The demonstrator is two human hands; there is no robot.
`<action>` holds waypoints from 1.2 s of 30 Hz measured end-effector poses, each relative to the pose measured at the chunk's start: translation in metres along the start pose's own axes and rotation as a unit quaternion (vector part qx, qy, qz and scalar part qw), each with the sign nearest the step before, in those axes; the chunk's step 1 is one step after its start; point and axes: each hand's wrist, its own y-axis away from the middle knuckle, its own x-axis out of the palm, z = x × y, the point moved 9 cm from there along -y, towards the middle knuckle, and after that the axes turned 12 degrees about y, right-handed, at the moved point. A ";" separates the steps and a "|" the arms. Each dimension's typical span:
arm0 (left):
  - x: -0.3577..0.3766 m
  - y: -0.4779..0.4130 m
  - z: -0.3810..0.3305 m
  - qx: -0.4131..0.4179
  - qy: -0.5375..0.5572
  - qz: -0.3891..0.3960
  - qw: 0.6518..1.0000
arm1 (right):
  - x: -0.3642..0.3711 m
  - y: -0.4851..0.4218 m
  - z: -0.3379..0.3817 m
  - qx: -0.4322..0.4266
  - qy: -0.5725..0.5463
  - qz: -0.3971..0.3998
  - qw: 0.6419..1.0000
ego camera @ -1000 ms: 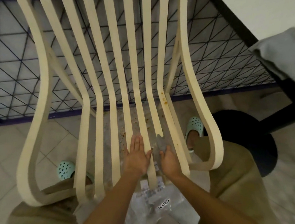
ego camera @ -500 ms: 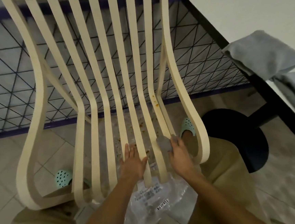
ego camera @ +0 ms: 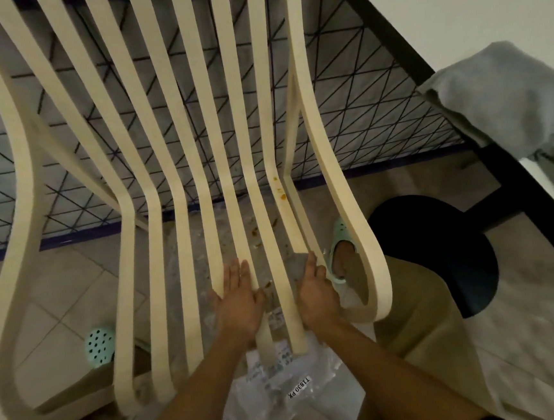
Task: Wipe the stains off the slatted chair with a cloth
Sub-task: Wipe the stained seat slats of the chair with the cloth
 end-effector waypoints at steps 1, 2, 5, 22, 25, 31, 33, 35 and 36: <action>-0.002 -0.006 0.000 -0.003 -0.001 0.005 1.000 | -0.002 -0.005 0.002 -0.001 0.010 -0.003 1.000; -0.003 -0.011 0.000 -0.005 -0.005 0.010 1.000 | -0.003 -0.010 0.004 -0.001 0.022 -0.005 1.000; -0.006 -0.021 -0.002 -0.004 -0.016 0.012 1.000 | -0.006 -0.022 0.009 -0.001 0.030 -0.011 0.999; -0.031 -0.110 -0.021 0.089 -0.071 -0.093 0.989 | -0.033 -0.139 0.049 0.008 -0.004 -0.015 1.000; -0.029 -0.108 -0.020 0.097 -0.067 -0.112 0.987 | -0.038 -0.167 0.059 0.011 -0.025 0.003 1.000; -0.024 -0.112 -0.019 0.088 -0.074 -0.126 0.985 | -0.047 -0.223 0.075 0.014 -0.050 0.001 0.999; -0.022 -0.111 -0.020 0.090 -0.076 -0.128 0.985 | -0.050 -0.240 0.078 0.018 -0.073 -0.008 0.997; -0.022 -0.112 -0.021 0.087 -0.077 -0.123 0.986 | -0.053 -0.256 0.079 0.034 -0.105 -0.013 0.994; -0.023 -0.114 -0.021 0.084 -0.079 -0.121 0.986 | -0.054 -0.263 0.080 0.039 -0.124 -0.012 0.991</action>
